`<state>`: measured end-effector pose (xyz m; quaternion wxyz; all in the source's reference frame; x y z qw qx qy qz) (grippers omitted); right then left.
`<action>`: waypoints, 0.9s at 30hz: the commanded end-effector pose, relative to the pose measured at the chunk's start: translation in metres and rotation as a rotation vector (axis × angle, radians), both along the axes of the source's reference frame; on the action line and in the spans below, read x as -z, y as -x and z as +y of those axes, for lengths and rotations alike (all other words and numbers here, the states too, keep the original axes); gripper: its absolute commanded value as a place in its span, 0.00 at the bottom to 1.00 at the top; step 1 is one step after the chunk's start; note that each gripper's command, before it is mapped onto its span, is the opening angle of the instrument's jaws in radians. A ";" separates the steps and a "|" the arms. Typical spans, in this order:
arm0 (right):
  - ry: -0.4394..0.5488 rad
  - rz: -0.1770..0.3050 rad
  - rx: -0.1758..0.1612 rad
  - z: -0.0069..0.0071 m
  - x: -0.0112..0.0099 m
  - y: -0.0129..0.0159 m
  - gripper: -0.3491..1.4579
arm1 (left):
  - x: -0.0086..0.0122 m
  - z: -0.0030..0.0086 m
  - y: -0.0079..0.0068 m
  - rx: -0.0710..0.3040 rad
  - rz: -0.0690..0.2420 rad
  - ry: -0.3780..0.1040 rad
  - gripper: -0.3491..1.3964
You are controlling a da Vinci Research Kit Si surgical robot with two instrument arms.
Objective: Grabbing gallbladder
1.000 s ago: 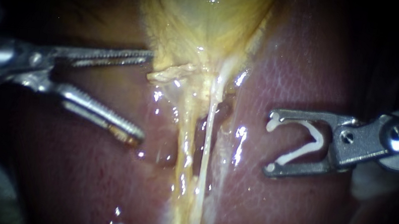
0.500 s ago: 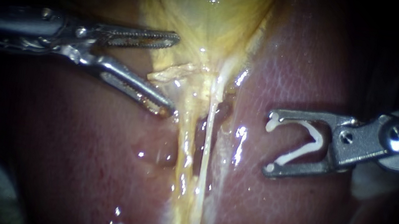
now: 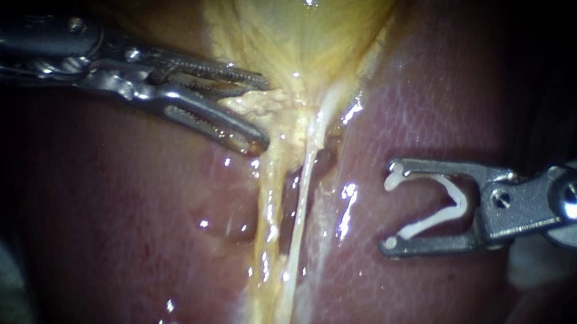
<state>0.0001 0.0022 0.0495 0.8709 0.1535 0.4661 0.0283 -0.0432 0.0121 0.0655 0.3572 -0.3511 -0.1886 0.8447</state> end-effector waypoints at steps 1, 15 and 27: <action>0.000 0.000 0.000 0.0000 0.0000 0.0000 0.47 | 0.0001 0.0000 0.0000 0.007 0.006 -0.004 0.24; 0.000 0.000 0.000 0.0000 0.0000 0.0000 0.47 | 0.0025 0.0003 -0.0003 0.058 0.030 -0.062 0.00; 0.000 0.000 0.000 0.0000 0.0000 0.0000 0.47 | 0.0096 0.0027 -0.0014 0.118 0.044 -0.087 0.00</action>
